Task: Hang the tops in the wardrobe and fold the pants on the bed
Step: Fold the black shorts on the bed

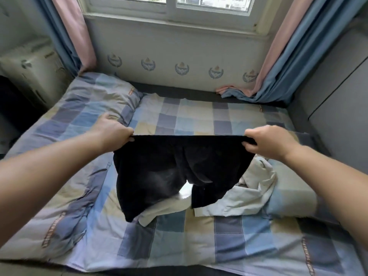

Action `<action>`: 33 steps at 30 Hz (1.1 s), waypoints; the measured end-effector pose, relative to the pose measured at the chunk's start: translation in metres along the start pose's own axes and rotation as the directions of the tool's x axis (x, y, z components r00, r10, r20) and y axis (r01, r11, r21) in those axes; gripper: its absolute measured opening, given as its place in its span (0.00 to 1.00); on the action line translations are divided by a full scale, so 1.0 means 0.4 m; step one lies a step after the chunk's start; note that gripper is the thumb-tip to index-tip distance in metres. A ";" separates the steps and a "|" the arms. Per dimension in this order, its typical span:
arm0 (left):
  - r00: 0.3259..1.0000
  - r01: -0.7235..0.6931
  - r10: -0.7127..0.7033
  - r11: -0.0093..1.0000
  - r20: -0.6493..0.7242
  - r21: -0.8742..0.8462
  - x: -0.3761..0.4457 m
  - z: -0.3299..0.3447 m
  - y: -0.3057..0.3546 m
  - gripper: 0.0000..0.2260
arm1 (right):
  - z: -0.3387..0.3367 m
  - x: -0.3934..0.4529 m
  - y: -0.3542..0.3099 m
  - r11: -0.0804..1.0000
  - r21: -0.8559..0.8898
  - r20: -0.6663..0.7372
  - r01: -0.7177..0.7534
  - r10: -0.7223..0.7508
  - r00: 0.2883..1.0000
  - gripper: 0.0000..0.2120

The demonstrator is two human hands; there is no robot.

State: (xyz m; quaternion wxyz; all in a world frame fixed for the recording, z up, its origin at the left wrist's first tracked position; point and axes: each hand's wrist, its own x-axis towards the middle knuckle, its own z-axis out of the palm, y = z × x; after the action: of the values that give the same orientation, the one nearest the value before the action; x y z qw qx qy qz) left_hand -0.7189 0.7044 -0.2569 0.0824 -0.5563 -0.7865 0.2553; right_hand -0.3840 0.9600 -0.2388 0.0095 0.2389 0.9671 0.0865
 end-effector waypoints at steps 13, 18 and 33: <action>0.988 0.150 -0.156 0.954 -0.004 -0.260 -0.159 -0.146 -0.267 0.15 | -0.275 0.035 -0.117 0.981 -0.190 -0.096 0.041 -0.060 0.994 0.10; 0.994 0.090 -0.103 0.942 -0.023 -0.325 -0.198 -0.124 -0.346 0.10 | -0.337 0.048 -0.208 0.976 -0.218 -0.234 0.024 -0.076 0.969 0.17; 0.997 0.057 -0.073 0.798 -0.001 -0.600 -0.314 0.022 -0.642 0.19 | -0.420 0.050 -0.462 0.976 -0.159 -0.048 -0.148 0.142 0.989 0.21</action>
State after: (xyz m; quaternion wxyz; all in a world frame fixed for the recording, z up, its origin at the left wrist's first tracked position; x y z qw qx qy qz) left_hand -0.8904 0.5223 -0.1182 -0.0794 -0.5295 -0.8444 -0.0160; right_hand -0.4968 0.7811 -0.1045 0.0049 0.3058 0.9368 0.1698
